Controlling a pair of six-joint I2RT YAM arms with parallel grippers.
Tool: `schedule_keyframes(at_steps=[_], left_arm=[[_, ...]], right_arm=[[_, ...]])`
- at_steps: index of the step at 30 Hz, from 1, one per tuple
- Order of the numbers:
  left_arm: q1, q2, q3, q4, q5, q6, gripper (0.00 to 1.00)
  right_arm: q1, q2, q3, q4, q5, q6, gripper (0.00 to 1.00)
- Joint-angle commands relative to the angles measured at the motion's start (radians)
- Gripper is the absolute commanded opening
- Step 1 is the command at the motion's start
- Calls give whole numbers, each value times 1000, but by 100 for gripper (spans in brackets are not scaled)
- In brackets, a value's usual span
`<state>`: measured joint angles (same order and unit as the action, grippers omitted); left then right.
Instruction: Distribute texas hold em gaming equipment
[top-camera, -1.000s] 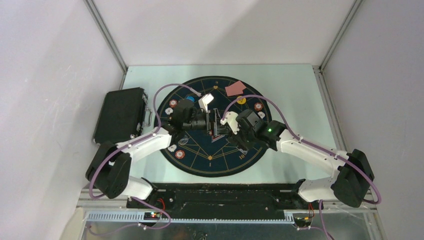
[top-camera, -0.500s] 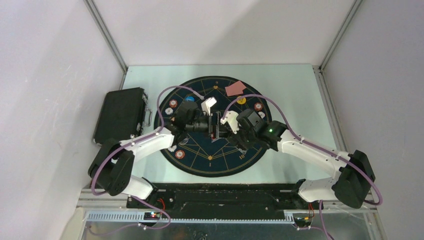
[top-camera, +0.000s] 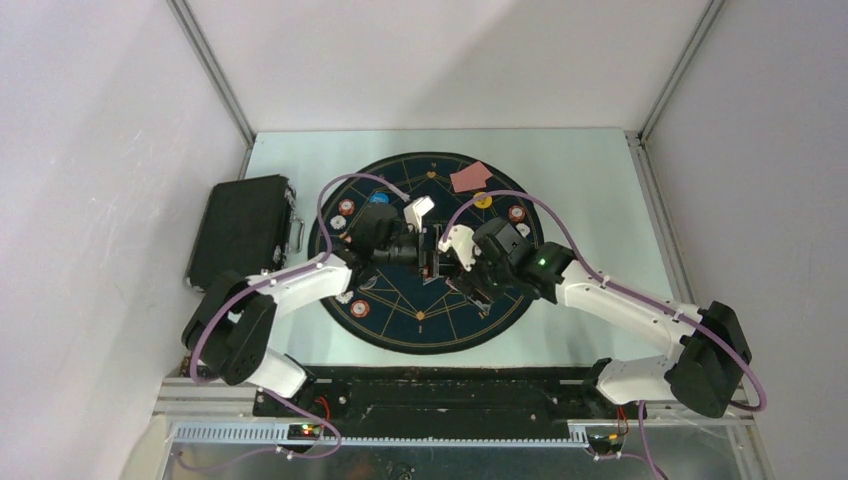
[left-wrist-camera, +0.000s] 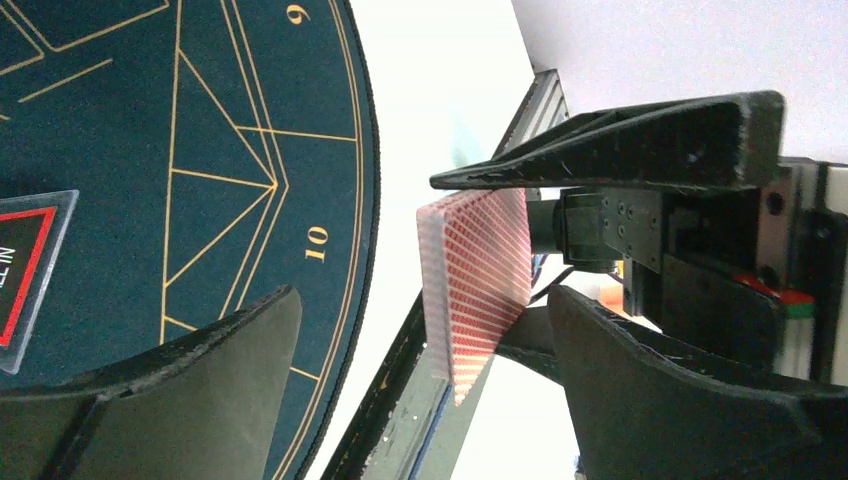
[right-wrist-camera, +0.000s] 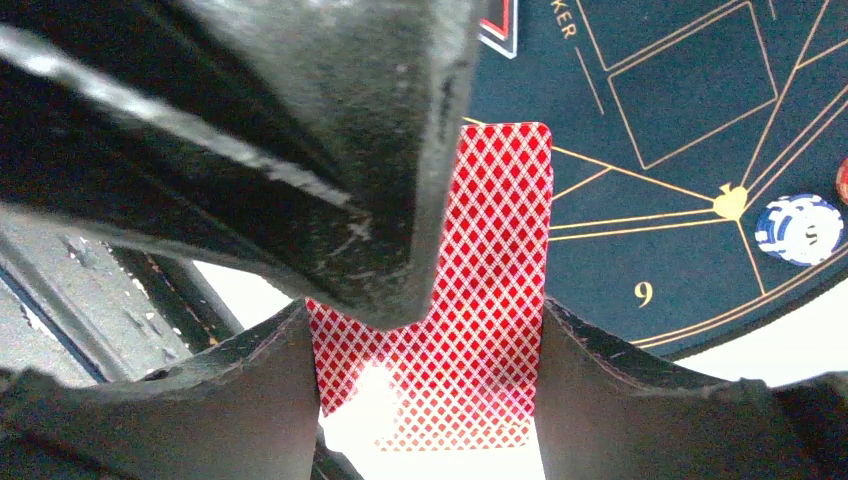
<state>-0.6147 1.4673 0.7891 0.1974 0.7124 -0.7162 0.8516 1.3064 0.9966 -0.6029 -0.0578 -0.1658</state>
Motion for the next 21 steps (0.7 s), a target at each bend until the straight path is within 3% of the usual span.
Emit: schedule_keyframes(at_steps=[1,8,21], left_arm=[[-3,31,46,36,32,6,100],[-8,64,64,11,27,18,99],[47,-5,18,-72,-24,58,79]], right_arm=[[5,-36,22,54,-31,-11,0],[6,-48,23,55,-34,-11,0],[6,-55,21,45,-23,-6,0]])
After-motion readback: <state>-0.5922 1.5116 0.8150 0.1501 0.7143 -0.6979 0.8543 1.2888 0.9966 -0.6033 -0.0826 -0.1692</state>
